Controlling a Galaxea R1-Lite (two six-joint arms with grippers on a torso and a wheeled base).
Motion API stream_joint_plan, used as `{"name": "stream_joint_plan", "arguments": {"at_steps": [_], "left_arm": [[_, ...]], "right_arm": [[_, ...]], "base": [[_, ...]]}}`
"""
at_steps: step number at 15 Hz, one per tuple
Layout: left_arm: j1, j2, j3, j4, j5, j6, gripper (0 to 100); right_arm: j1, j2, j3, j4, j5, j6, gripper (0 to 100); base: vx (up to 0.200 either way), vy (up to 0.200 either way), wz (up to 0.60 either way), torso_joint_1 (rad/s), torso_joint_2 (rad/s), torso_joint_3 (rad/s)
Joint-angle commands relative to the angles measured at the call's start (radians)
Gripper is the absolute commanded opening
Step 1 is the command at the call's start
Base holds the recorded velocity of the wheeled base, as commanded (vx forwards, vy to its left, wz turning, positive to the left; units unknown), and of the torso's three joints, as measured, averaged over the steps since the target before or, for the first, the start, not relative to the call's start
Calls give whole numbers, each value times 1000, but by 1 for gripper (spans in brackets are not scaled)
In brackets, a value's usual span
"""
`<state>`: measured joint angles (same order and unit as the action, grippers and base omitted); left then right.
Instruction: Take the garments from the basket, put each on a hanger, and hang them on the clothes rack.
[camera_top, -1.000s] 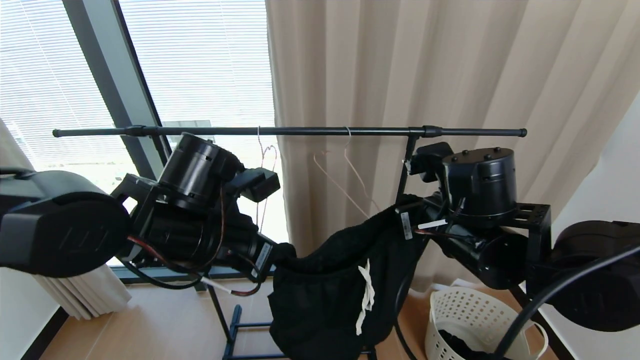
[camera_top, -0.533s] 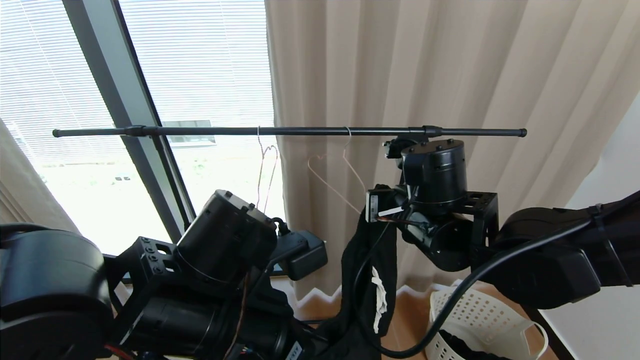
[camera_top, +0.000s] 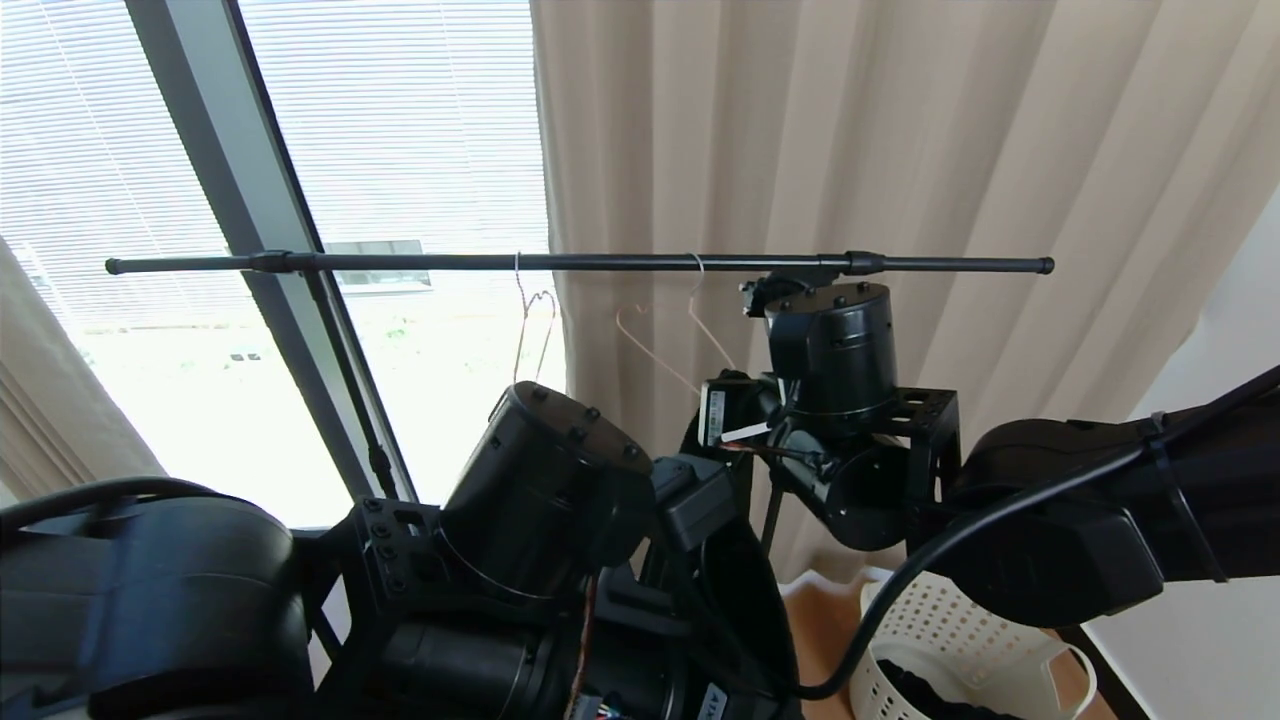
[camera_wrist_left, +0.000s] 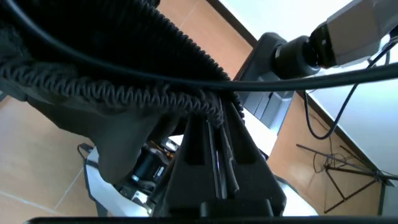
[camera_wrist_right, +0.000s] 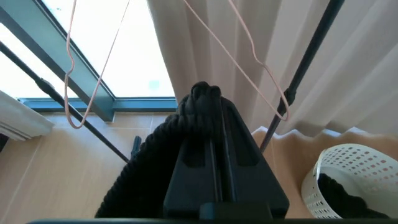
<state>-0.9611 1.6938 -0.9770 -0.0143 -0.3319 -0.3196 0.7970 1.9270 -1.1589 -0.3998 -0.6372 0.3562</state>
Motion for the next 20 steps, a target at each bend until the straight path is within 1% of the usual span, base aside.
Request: {"name": "stream_joint_plan", "arguments": {"at_steps": [1,2,4,5,6,7,8,9,10,11,12,14,18,19,20], "left_arm": [[1,3,23,0,19,1,0],[36,-51,55,4,79,20,0],[131,-117,127,2,132,128,0],[182,-138,156,-1,166,159,0],[226,-135,156,-4,198,162,0],[251,-132,150,-7,214,166,0],[288,-100,116,-23,225,166,0],[298,-83,104,-35,229,165,0],[328,-17,70,-90,252,166,0],[331,-13,69,-93,254,168,0],[370,86,0,-179,261,182,0],[372,115,-25,-196,260,183,0],[367,116,-51,-204,275,180,0],[367,115,-48,-230,277,178,0],[364,115,-46,-250,278,175,0]], "right_arm": [[-10,-11,2,-1,-2,0,0],[-44,-36,5,7,-2,-3,0],[-76,-59,7,15,-1,-13,0],[-88,-76,19,16,-2,-29,0],[-93,-94,41,15,-2,-60,0],[-93,-106,59,15,-2,-85,0],[-93,-137,111,15,-6,-141,0],[-93,-151,134,15,-7,-161,0],[-91,-195,199,16,-10,-198,0],[-91,-198,202,16,-12,-200,0],[-84,-223,260,18,-45,-224,0],[-84,-226,266,18,-67,-232,0],[-84,-217,280,18,-70,-261,0],[-84,-217,294,16,-68,-292,0],[-84,-215,308,15,-70,-293,0]], "base": [[0,0,0,0,0,0],[0,0,0,0,0,0],[0,0,0,0,0,0],[0,0,0,0,0,0],[0,0,0,0,0,0],[0,0,0,0,0,0],[0,0,0,0,0,0],[0,0,0,0,0,0],[0,0,0,0,0,0],[0,0,0,0,0,0],[0,0,0,0,0,0],[0,0,0,0,0,0],[0,0,0,0,0,0],[0,0,0,0,0,0],[0,0,0,0,0,0]]}}
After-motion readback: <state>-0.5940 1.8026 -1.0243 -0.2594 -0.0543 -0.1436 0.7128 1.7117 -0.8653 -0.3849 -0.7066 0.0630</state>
